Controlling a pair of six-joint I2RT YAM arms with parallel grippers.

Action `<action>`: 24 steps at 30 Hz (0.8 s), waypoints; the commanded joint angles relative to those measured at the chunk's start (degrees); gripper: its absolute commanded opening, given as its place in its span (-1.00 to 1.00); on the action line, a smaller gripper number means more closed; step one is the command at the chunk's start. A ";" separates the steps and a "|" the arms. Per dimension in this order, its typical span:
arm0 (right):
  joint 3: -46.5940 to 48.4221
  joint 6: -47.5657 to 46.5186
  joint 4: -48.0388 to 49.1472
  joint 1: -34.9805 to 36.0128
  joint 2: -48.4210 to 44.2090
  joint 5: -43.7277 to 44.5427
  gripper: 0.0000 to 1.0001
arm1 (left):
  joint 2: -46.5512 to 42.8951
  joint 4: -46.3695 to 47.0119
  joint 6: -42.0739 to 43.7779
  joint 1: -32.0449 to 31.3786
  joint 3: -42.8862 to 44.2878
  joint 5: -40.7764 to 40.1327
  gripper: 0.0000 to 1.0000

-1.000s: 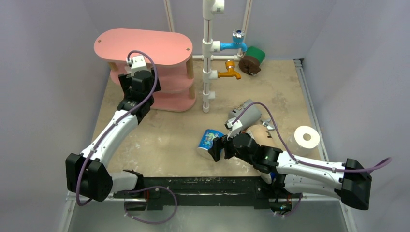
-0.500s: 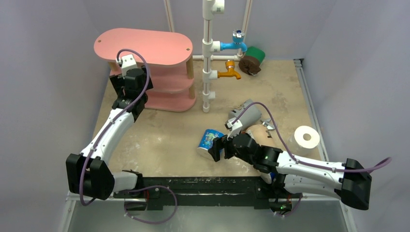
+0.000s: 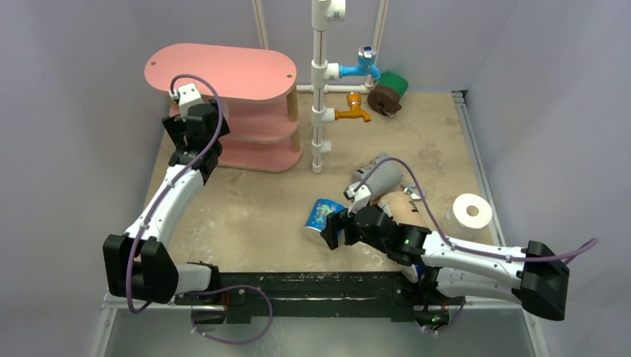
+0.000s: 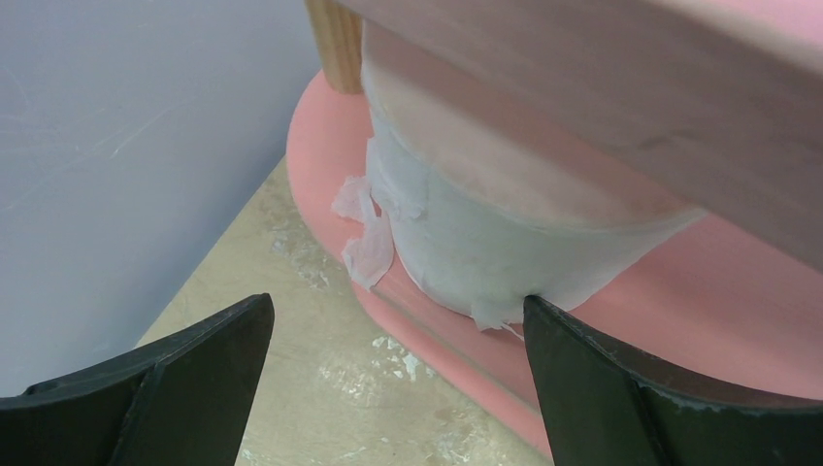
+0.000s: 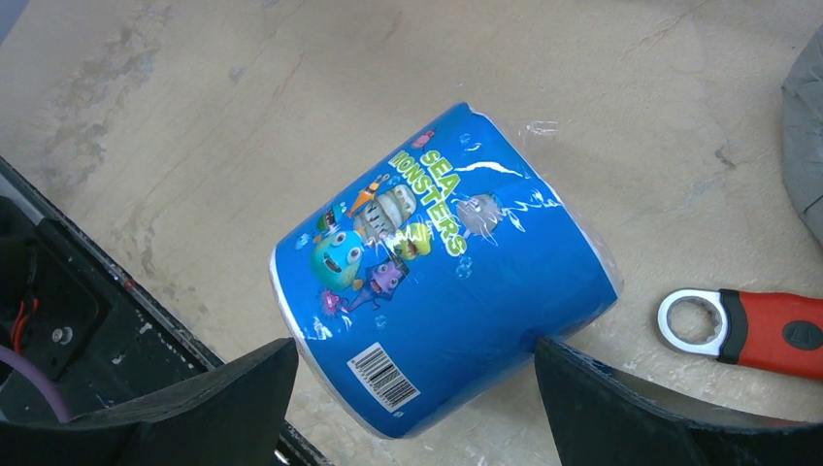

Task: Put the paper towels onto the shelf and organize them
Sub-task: Place the paper towel on the shelf.

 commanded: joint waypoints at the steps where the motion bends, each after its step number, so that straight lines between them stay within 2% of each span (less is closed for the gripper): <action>1: 1.97 -0.93 0.74 0.13 0.42 0.92 0.88 | 0.58 1.59 -1.72 1.83 1.85 0.08 1.00; 12: 2.25 -1.07 0.77 0.08 1.07 1.19 0.88 | 0.72 1.00 -2.54 3.76 2.28 1.17 1.00; 18: 2.48 -1.05 0.09 0.04 0.33 1.45 0.88 | -2.79 -1.97 -3.99 3.72 1.82 0.75 1.00; 20: 2.48 -0.99 0.09 0.06 -0.15 1.47 0.88 | -5.32 -5.15 -6.22 3.76 1.96 -0.33 1.00; 22: 2.54 -0.94 0.09 0.07 -0.43 1.70 0.88 | -9.86 -14.40 -10.71 3.30 2.92 -1.25 1.00; 24: 2.73 -0.80 -0.06 0.09 -0.45 1.90 0.88 | -15.57 -18.11 -12.50 1.70 0.99 -1.85 1.00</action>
